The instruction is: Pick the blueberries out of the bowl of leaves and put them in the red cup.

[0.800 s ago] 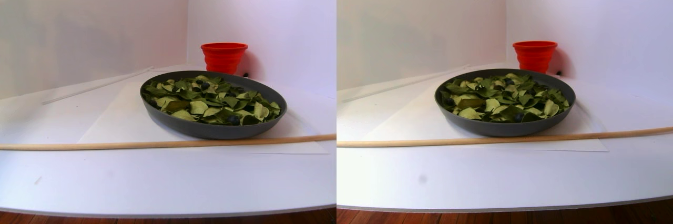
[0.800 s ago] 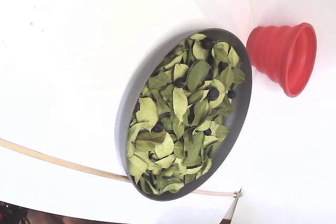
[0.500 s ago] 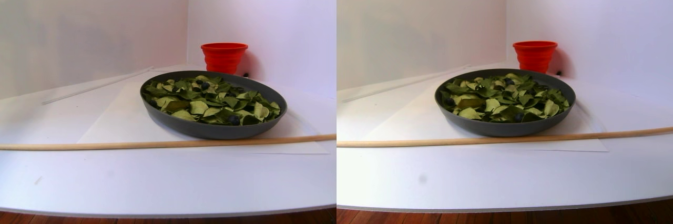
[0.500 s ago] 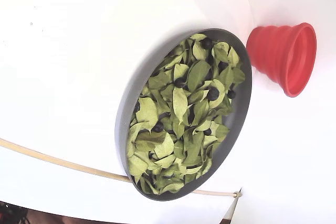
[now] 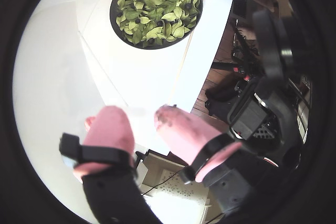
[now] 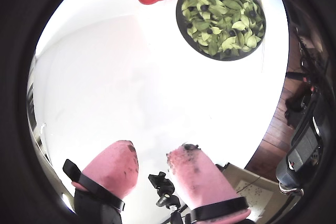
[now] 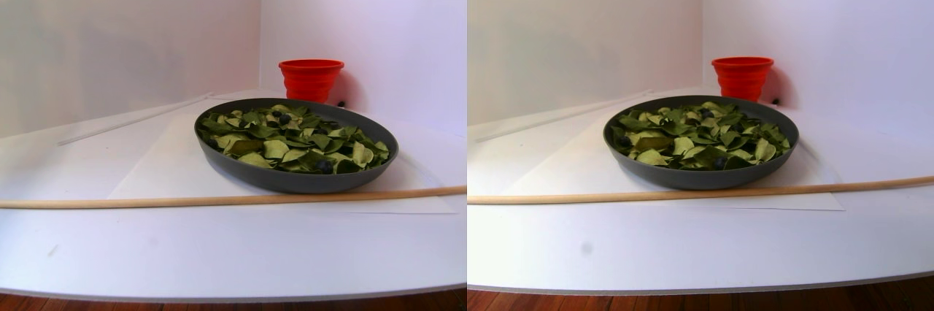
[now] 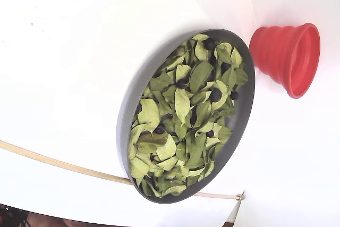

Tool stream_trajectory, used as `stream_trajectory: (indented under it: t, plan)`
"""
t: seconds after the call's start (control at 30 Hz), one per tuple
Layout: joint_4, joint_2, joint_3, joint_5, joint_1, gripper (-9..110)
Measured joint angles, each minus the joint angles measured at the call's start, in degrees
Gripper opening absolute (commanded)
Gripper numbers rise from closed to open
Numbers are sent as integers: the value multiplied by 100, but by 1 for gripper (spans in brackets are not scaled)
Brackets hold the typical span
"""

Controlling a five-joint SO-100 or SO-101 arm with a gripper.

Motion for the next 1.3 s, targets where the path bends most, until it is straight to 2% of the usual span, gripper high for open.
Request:
stream_trajectory:
  t: [0.3,0.4,0.63,1.3]
  plan:
    - [0,0,0,0,0,11]
    - [0,0,0,0,-97,17]
    - [0,0,0,0,-299,11]
    - [-88,0,-26,-79,70,10]
